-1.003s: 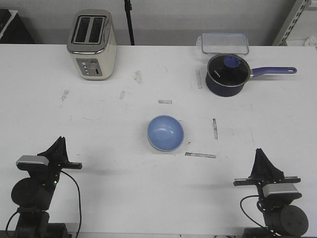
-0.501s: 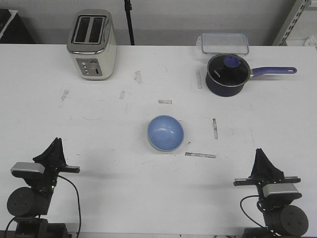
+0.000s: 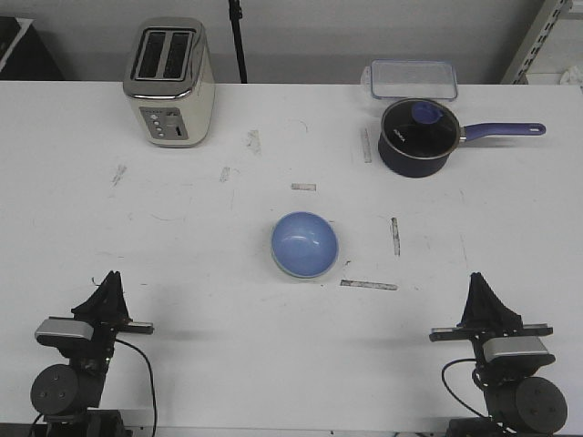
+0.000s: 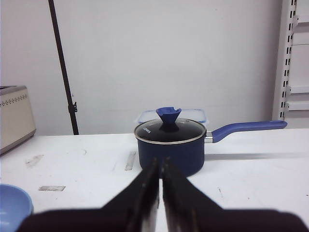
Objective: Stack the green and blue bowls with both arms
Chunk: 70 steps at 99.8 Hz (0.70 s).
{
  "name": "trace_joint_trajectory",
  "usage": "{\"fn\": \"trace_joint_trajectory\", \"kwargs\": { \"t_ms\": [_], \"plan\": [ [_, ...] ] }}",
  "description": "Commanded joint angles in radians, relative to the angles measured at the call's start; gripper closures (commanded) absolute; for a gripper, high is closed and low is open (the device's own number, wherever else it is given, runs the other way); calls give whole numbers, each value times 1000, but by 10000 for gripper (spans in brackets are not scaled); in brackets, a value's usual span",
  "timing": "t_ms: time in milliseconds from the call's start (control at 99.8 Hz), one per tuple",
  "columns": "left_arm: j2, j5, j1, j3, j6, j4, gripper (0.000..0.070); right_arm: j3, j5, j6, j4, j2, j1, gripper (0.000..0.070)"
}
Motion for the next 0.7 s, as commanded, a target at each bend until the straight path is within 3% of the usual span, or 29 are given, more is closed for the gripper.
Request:
{"fn": "trace_joint_trajectory", "kwargs": {
  "t_ms": [0, 251, 692],
  "plan": [
    [-8, -5, -1, -18, 16, 16, 699, -1, 1, -3, 15, -2, 0, 696],
    [-7, -37, -27, -116, 16, 61, 699, -1, 1, -3, 15, -2, 0, 696],
    [-7, -77, -45, -114, 47, 37, 699, -1, 1, -3, 16, -2, 0, 696]
  ]
}}
